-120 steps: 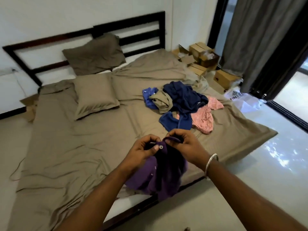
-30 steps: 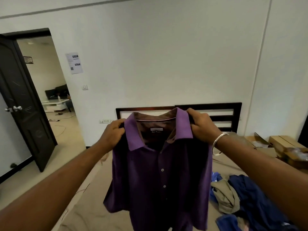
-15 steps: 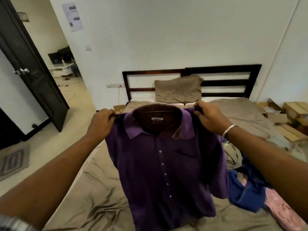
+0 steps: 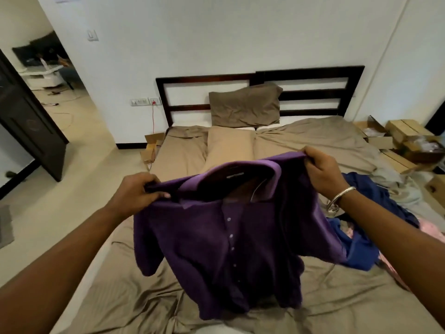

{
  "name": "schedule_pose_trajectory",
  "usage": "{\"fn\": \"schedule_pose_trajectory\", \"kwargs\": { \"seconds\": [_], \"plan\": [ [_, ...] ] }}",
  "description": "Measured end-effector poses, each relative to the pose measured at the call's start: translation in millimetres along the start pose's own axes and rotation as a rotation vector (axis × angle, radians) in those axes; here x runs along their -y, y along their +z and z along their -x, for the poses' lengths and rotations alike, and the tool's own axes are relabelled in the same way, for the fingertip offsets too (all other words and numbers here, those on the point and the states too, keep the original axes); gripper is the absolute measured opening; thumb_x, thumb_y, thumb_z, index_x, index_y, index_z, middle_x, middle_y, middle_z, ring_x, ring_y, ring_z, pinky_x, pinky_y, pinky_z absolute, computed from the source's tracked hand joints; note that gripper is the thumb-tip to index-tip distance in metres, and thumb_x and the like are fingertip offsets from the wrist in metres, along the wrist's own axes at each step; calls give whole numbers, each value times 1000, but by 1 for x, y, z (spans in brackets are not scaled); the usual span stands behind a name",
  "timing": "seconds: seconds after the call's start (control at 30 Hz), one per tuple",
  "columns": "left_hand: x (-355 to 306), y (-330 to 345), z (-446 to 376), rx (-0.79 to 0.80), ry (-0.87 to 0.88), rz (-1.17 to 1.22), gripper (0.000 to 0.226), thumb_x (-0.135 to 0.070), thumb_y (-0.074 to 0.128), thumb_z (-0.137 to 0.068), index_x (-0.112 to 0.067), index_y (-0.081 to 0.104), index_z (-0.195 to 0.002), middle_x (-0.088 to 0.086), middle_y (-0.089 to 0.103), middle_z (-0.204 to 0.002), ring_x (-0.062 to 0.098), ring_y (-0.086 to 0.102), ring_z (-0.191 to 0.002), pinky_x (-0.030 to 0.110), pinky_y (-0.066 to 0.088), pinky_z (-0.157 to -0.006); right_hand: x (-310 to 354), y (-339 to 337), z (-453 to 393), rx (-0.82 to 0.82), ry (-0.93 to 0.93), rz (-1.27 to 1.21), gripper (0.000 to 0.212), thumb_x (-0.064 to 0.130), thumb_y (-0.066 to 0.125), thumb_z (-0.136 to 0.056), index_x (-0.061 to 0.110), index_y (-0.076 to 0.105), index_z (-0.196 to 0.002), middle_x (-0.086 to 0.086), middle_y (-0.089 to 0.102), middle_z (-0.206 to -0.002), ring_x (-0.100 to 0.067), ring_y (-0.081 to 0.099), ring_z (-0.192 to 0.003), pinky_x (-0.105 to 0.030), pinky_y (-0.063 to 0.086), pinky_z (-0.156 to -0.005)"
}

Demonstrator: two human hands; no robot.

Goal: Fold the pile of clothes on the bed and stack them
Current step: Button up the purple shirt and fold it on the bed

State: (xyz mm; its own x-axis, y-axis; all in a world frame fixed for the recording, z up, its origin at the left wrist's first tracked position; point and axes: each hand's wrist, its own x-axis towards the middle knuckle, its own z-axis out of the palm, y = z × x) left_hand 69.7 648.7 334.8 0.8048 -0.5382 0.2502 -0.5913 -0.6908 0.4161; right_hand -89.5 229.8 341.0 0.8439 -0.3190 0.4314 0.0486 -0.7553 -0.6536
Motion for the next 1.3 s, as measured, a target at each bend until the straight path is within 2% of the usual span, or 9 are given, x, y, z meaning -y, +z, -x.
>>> {"fn": "schedule_pose_trajectory", "kwargs": {
  "seconds": [0.27, 0.37, 0.47, 0.6, 0.7, 0.9, 1.03, 1.2, 1.3],
  "plan": [
    [82, 18, 10, 64, -250, 194, 19, -22, 60, -94, -19, 55, -76, 5, 61, -70, 24, 54, -68, 32, 42, -62, 15, 56, 26, 203, 188, 72, 14, 8, 55, -97, 4, 69, -97, -14, 70, -86, -26, 64, -84, -39, 47, -82],
    [116, 22, 14, 316, -187, -25, 31, -44, 59, -93, -19, 60, -73, 4, 62, -68, 24, 59, -69, 37, 47, -68, 15, 75, 37, 394, 379, 54, 20, 20, 57, -98, 13, 73, -108, 1, 72, -98, -16, 64, -95, -34, 48, -93],
    [133, 23, 20, 533, -213, 166, 30, -43, 57, -95, -20, 67, -77, 0, 66, -74, 21, 62, -75, 34, 46, -71, 7, 82, 45, 585, 455, 160, 31, 36, 59, -96, 16, 70, -118, 0, 69, -118, -18, 61, -111, -30, 45, -98],
    [135, 9, 26, 1074, -369, 427, 31, -44, 76, -81, -15, 75, -91, 10, 72, -91, 23, 63, -80, 32, 48, -75, 17, 65, 40, 1258, 678, -209, 27, 34, 64, -92, 9, 74, -98, -4, 71, -92, -16, 64, -84, -23, 52, -76],
    [134, -6, 22, 1454, -395, 582, 32, -33, 86, -70, -15, 74, -93, 7, 70, -92, 21, 63, -83, 27, 49, -74, 10, 60, 21, 1459, 589, -470, 22, 33, 66, -89, 15, 71, -78, 1, 64, -75, -9, 58, -69, -22, 47, -70],
    [162, 87, -49, 890, -519, 495, 31, -36, 77, -81, -6, 71, -86, 7, 71, -85, 19, 65, -83, 20, 49, -73, -70, 140, -30, 1262, 567, -54, 25, 39, 57, -96, 22, 75, -97, 3, 75, -95, -7, 67, -83, -20, 50, -80],
    [233, 244, -84, 659, -502, 218, 23, -30, 62, -95, -11, 65, -82, 6, 67, -81, 26, 63, -85, 27, 42, -71, -185, 253, -32, 1095, 460, 199, 22, 41, 56, -97, 27, 71, -105, 18, 68, -94, 2, 60, -82, -10, 38, -72],
    [301, 411, -101, 429, -530, -87, 13, -32, 56, -97, -22, 62, -103, 12, 66, -108, 34, 59, -107, 41, 47, -87, -333, 382, -15, 770, 393, 432, 27, 33, 53, -99, 16, 66, -117, -13, 69, -113, -32, 61, -104, -31, 42, -82],
    [300, 483, -85, 255, -561, -234, 36, -27, 58, -91, -23, 55, -127, 12, 54, -130, 36, 46, -124, 57, 40, -97, -380, 448, 22, 606, 463, 476, 39, 34, 60, -92, 20, 55, -129, -18, 57, -127, -39, 55, -116, -46, 44, -96]
  ]
}}
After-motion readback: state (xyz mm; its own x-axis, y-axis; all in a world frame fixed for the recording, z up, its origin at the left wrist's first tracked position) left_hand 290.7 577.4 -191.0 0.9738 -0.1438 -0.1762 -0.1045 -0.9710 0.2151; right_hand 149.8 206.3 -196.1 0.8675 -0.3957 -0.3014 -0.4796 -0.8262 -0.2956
